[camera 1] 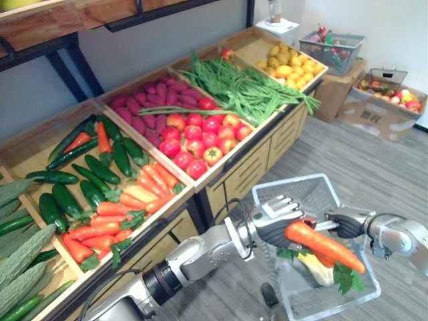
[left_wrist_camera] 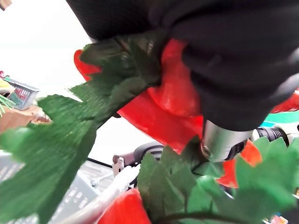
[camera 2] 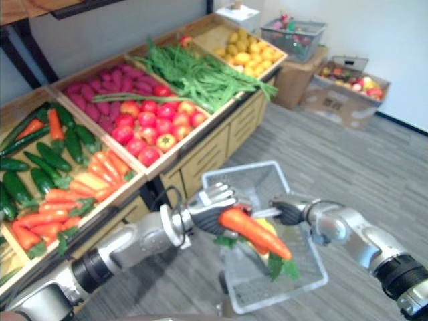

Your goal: Pick vegetable in the basket

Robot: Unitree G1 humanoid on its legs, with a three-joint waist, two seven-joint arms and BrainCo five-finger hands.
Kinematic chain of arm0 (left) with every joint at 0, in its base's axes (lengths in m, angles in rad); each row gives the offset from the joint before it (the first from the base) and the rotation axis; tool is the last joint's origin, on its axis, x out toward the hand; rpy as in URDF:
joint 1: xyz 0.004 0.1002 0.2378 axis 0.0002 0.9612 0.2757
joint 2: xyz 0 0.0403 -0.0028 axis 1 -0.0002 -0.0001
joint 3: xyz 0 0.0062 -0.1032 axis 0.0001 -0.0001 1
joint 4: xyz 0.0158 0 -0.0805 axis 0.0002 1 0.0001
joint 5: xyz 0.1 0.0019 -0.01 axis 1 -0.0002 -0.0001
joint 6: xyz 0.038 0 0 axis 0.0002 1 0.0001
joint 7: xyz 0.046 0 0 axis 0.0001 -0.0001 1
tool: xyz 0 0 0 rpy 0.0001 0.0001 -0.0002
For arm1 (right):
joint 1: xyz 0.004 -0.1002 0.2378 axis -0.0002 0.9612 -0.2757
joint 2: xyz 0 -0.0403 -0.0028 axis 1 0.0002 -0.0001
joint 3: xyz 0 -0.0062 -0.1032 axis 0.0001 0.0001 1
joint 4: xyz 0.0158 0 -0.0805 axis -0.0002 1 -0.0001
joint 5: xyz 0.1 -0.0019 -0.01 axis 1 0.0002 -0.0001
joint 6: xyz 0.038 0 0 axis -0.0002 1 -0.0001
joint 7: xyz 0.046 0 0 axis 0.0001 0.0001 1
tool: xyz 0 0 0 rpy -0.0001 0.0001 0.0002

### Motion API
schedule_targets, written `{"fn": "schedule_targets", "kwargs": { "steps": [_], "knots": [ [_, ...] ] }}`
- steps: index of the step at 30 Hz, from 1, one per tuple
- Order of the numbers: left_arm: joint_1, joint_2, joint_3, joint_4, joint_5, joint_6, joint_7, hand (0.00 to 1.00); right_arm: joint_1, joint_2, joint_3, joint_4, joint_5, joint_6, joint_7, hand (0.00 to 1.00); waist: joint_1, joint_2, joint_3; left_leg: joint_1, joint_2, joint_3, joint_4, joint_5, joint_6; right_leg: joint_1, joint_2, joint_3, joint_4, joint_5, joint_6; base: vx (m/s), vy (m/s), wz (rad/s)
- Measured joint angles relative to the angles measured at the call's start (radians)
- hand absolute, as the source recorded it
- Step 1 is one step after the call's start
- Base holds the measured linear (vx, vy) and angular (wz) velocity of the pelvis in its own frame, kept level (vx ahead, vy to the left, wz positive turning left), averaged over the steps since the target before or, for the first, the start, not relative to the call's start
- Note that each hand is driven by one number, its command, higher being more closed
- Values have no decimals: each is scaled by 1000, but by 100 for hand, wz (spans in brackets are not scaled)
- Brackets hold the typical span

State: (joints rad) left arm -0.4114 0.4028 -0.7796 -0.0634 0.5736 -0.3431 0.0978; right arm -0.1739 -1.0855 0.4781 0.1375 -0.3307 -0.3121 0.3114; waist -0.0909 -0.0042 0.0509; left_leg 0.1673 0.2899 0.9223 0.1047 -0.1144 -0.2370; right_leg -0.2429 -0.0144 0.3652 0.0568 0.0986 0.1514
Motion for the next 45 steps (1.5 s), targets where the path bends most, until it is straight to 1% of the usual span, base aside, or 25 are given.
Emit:
{"fn": "schedule_targets", "kwargs": {
  "steps": [4, 7, 9, 10, 11, 14, 15, 19, 23, 28, 37, 41, 43, 45],
  "knots": [
    [-41, -16, 24, 25, 25, 14, 16, 100, 34, -11, -4, -44, 30, 0, 2, 100, -7, 1, -1, -8, 3, 8, 12, -5, -1, -11, 4, 13, 0, 3, 3, -7, 3, -7],
    [-65, -39, 58, 73, 39, 28, 19, 100, 79, -15, -37, -92, 37, -3, 6, 100, -13, 3, -2, -6, 11, 23, 24, -9, -5, -16, 14, 25, 0, 4, 4, -1, -2, -13],
    [-67, -58, 81, 85, 39, 36, 28, 100, 100, -35, -41, -122, 59, -5, 13, 100, -18, 11, -6, -6, 17, 29, 32, -16, -9, -18, 21, 31, 0, 4, 4, 0, 2, -15],
    [-75, -78, 92, 102, 40, 42, 40, 100, 128, -50, -63, -146, 75, -5, 32, 100, -17, 22, -14, -4, 19, 36, 39, -22, -9, -19, 25, 37, 0, 4, 4, -5, 13, -19],
    [-75, -87, 109, 117, 41, 43, 46, 100, 133, -50, -72, -163, 76, -5, 43, 100, -16, 22, -14, -3, 19, 45, 40, -24, -10, -22, 27, 45, 0, 5, 5, -10, 15, -18],
    [-79, -90, 126, 130, 61, 50, 52, 100, 142, -57, -76, -184, 83, -7, 47, 100, -18, 22, -14, -3, 17, 57, 42, -26, -11, -29, 28, 57, 0, 7, 8, -22, 4, -13],
    [-94, -95, 127, 162, 70, 51, 53, 100, 156, -58, -77, -191, 97, -7, 48, 100, -18, 23, -14, -3, 16, 57, 42, -27, -11, -29, 28, 58, 1, 7, 8, 0, 0, 0],
    [-98, -126, 163, 241, 80, 78, 54, 100, 160, -58, -76, -240, 105, -7, 60, 100, -21, 24, -15, 0, 16, 64, 44, -29, -12, -31, 31, 68, 1, 9, 9, -16, 7, -6],
    [-99, -137, 166, 288, 103, 93, 55, 100, 160, -58, -65, -288, 114, -8, 69, 100, -20, 25, -16, 10, 16, 82, 44, -32, -15, -31, 37, 81, 1, 10, 9, -17, 10, -12],
    [-101, -180, 169, 367, 118, 105, 54, 100, 146, -58, -36, -331, 115, -17, 66, 100, -22, 25, -16, 12, 17, 86, 45, -33, -16, -32, 41, 83, 1, 10, 9, 0, 0, 0],
    [-104, -235, 152, 481, 155, 106, 53, 100, 96, -58, 4, -340, 115, -17, 62, 100, -20, 26, -16, 17, 18, 108, 56, -37, -19, -39, 50, 103, 1, 14, 10, -25, 4, -6],
    [-104, -256, 125, 520, 161, 106, 52, 100, 83, -57, 11, -357, 115, -17, 60, 100, -24, 26, -16, 17, 17, 111, 56, -41, -18, -41, 49, 107, 1, 15, 12, -48, 0, -3],
    [-104, -268, 115, 536, 186, 106, 50, 100, 76, -57, 17, -358, 115, -17, 55, 100, -24, 26, -16, 16, 17, 110, 57, -42, -18, -41, 48, 107, 1, 15, 12, -50, 2, 0],
    [-106, -282, 116, 561, 193, 108, 48, 100, 49, -57, 45, -357, 114, -16, 52, 100, -29, 26, -16, 16, 17, 111, 57, -42, -18, -42, 48, 108, 1, 16, 13, -51, 2, 0]
  ]
}}
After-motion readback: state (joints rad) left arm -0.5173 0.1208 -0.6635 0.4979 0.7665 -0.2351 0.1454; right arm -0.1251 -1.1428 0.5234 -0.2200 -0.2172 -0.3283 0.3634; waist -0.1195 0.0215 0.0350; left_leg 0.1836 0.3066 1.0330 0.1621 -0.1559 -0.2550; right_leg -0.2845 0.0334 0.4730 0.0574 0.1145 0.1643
